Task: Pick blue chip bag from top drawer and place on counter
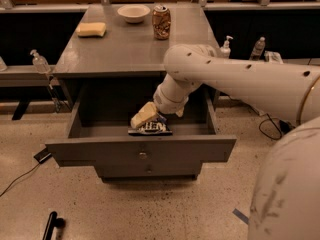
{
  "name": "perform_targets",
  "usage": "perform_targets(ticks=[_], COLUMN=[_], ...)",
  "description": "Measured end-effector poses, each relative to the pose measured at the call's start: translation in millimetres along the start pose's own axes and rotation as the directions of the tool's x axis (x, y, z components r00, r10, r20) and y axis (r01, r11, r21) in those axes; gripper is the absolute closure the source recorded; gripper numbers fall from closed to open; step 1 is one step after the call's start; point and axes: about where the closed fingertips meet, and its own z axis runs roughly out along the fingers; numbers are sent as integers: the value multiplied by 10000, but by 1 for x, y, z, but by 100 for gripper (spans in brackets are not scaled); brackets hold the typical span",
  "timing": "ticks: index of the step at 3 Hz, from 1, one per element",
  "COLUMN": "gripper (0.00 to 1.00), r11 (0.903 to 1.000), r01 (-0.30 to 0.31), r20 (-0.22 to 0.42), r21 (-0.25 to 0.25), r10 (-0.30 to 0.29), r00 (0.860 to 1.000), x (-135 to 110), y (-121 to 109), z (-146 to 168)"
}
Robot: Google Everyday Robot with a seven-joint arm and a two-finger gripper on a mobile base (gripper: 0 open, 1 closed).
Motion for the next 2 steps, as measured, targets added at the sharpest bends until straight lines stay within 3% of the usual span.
perform_targets(ticks=[1,2], gripper=[0,25], r11=[9995,9992], r01=[-300,-404], r20=[74,125], r21=[-116,-8], r10=[301,404], r00=[9995,9991], x=[-3,-16], y=[1,1], z=[27,50])
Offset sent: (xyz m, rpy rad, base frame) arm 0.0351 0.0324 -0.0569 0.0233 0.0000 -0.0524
